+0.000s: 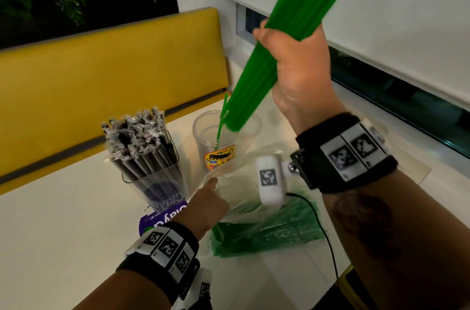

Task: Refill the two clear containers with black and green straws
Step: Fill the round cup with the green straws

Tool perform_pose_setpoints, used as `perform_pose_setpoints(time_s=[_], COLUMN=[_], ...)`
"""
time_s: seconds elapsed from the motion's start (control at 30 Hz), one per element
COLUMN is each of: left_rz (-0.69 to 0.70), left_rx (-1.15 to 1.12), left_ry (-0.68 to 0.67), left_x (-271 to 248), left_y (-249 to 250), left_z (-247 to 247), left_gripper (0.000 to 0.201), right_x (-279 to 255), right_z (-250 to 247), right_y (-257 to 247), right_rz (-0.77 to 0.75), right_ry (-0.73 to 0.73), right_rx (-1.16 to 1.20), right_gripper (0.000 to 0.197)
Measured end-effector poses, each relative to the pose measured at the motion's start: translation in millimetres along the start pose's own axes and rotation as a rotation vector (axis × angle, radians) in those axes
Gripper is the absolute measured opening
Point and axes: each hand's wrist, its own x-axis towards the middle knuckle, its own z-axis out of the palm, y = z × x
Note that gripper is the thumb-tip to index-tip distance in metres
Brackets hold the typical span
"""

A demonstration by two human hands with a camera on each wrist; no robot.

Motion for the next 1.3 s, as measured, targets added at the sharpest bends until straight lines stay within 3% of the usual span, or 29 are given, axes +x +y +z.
perform_pose_setpoints(time_s=[0.13, 0.37, 0.53, 0.67, 0.77, 0.87, 0.9, 0.97, 1.0, 1.03, 1.13, 1.17, 1.3], left_rz=[0.018, 0.029, 0.045, 0.044, 0.065, 0.062, 0.062, 0.088, 0.115, 0.141, 0.181, 0.188, 0.255], left_rx=[0.062, 0.102, 0.12, 0.106, 0.143, 0.132, 0.126, 0.138, 0.15, 0.167, 0.244, 0.286, 0.363], left_ry=[-0.001, -0.008, 0.014, 0.02, 0.044, 0.012, 0.007, 0.034, 0.059, 0.08, 0.1, 0.102, 0.136], left_x=[0, 4, 10, 17, 21, 21, 21, 21, 22, 22, 24, 24, 22], left_y=[2, 3, 2, 3, 5, 7, 7, 9, 9, 10, 12, 13, 12], left_z=[-1, -2, -3, 0, 2, 0, 0, 0, 0, 1, 5, 7, 12], left_gripper=[0.068, 0.067, 0.065, 0.065, 0.063, 0.066, 0.067, 0.064, 0.061, 0.057, 0.054, 0.053, 0.048], right_x=[5, -17, -37, -40, -45, -49, -50, -51, -51, -52, -69, -76, -93], right_z=[31, 33, 15, 4, 2, -7, -13, -25, -32, -38, -48, -48, -38], right_y=[22, 100, 126, 122, 112, 97, 92, 80, 76, 73, 91, 96, 93], right_rz=[-0.05, 0.118, 0.243, 0.205, 0.12, -0.032, -0.073, -0.124, -0.094, 0.005, 0.519, 0.554, 0.211], right_ry=[-0.016, -0.041, -0.21, -0.298, -0.369, -0.315, -0.278, -0.241, -0.308, -0.454, -1.014, -1.117, -1.344], right_rx=[-0.234, -0.417, -0.549, -0.619, -0.698, -0.788, -0.794, -0.827, -0.913, -1.051, -1.394, -1.448, -1.592], right_gripper=[0.029, 0.031, 0.053, 0.077, 0.081, 0.078, 0.069, 0.032, 0.016, 0.013, 0.016, 0.016, 0.016])
